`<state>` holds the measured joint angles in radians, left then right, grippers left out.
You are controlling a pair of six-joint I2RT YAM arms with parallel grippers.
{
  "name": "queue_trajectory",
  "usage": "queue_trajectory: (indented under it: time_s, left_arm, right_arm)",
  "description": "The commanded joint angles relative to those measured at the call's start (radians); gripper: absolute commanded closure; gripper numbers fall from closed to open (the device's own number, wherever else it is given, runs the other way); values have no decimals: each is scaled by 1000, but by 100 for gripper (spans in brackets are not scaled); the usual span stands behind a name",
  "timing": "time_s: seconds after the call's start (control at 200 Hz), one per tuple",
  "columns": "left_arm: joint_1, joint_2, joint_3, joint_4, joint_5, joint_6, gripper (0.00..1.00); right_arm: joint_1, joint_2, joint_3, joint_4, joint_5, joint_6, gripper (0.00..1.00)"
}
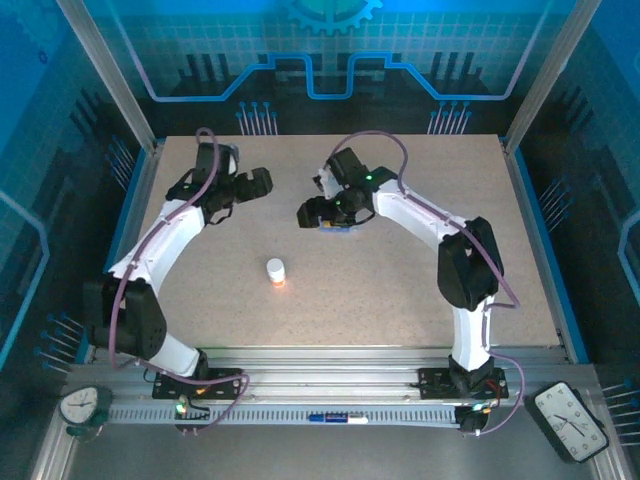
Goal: Sort the pills into containers
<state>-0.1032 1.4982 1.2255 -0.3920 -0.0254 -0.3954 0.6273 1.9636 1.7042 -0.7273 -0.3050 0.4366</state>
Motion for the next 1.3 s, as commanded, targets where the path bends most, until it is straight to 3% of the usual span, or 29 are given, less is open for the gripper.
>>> queue_trajectory:
  time_s: [0.0, 0.35, 0.77, 1.296]
  left_arm:
    - [64, -45, -48, 62, 63, -90, 1]
    - [189, -93, -175, 130, 166, -183, 1]
    - [212, -113, -231, 136, 166, -198, 1]
    - [212, -107, -241, 142, 193, -205, 1]
  right_arm:
    - [61, 2, 46, -127, 80, -90, 22]
    - [204, 83, 194, -223, 165, -165, 18]
    - [298, 282, 394, -322, 250, -228, 17]
    - [319, 357, 425, -328, 238, -231, 23]
